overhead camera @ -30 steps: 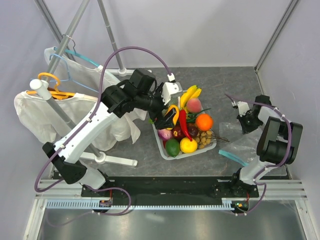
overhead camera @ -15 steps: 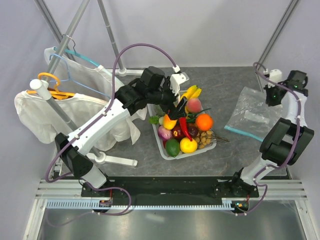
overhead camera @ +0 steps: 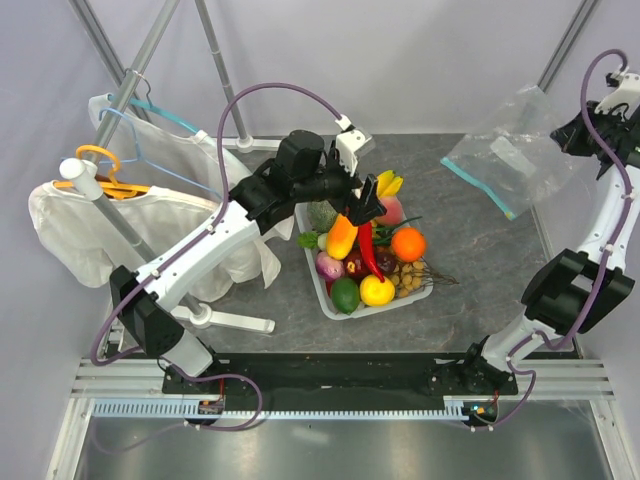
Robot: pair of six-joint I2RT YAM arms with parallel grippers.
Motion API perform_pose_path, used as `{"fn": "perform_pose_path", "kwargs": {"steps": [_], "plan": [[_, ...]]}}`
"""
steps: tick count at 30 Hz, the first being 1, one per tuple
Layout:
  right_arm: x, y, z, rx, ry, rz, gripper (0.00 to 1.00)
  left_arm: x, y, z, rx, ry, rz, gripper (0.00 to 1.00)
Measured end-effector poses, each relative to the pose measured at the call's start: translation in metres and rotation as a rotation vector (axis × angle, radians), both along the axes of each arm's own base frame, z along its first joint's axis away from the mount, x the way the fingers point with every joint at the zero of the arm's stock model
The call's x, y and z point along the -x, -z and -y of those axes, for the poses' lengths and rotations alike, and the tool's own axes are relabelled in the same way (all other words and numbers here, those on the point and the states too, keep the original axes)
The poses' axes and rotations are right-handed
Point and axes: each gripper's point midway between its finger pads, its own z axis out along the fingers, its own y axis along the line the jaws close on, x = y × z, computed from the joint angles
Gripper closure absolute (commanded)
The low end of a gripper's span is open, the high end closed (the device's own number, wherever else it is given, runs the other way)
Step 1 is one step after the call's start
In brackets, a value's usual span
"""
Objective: Place the food in the zip-top bag and seal the zipper
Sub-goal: Open the zipper of the food storage bag.
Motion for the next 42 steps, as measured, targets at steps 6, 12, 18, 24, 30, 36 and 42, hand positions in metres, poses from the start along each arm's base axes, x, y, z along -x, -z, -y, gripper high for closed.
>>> {"fn": "perform_pose_path", "kwargs": {"steps": [6,12,18,24,30,36,42], "plan": [[-0.005,-0.018,-0.049,-0.343,-0.101,0.065,1.0,-0.002,-0.017,0.011,0.094,0.007,-0.001,0.04],[0.016,0.022,-0.107,-0.678,-0.177,-0.063,1.0,-0.007,-0.015,0.025,0.202,0.03,0.027,0.12],[0.036,0.023,-0.154,-0.827,-0.278,-0.136,1.0,-0.015,-0.031,0.031,0.268,0.017,0.081,0.19],[0.052,-0.002,-0.172,-0.835,-0.349,-0.101,1.0,-0.018,-0.038,0.032,0.305,0.006,0.092,0.24],[0.056,0.0,-0.181,-0.87,-0.367,-0.123,1.0,-0.019,-0.038,0.034,0.317,-0.002,0.078,0.31],[0.051,-0.014,-0.184,-0.905,-0.374,-0.1,1.0,-0.029,-0.023,0.043,0.305,-0.01,0.054,0.32],[0.04,-0.044,-0.194,-0.949,-0.426,-0.027,1.0,-0.044,-0.03,0.051,0.323,-0.039,0.059,0.43]]}}
